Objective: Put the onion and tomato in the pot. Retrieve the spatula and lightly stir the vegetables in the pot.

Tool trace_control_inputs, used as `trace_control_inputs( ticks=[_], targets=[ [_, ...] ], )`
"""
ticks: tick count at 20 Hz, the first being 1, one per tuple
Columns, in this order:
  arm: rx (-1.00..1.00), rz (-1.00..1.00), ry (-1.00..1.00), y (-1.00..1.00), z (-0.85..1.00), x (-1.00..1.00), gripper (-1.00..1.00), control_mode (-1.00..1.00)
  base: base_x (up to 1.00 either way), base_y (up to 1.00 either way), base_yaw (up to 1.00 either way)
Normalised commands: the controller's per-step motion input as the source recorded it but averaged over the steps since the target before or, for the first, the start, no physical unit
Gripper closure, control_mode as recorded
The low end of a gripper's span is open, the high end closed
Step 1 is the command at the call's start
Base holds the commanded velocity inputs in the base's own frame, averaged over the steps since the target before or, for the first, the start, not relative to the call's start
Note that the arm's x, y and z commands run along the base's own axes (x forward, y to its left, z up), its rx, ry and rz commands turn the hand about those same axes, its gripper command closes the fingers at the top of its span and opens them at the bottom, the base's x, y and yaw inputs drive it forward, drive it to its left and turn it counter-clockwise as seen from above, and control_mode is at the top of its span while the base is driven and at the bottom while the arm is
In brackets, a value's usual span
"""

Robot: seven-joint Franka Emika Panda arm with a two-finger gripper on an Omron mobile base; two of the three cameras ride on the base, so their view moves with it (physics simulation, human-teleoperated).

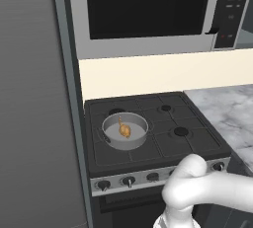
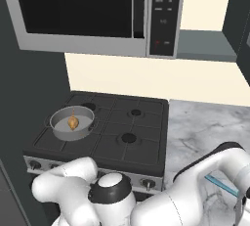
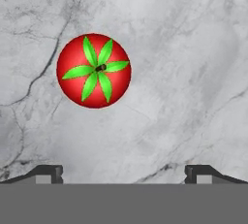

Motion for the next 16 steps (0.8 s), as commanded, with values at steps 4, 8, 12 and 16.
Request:
trace_control_inputs(
  ticks=[4, 8, 12, 16],
  targets=[
    [-0.03, 0.00, 0.00, -0.04, 0.00, 0.00, -1.00, -1.00, 0.00, 0.00, 0.00],
    [-0.06, 0.00, -0.03, -0.14, 0.00, 0.00, -1.00, -1.00, 0.00, 0.00, 0.00],
    [0.00, 0.00, -0.02, -0.38, 0.00, -0.02, -1.00, -1.00, 0.00, 0.00, 0.00],
    [0.02, 0.00, -0.02, -0.39, -0.01, -0.03, -1.00, -1.00, 0.00, 0.00, 0.00]
  ],
)
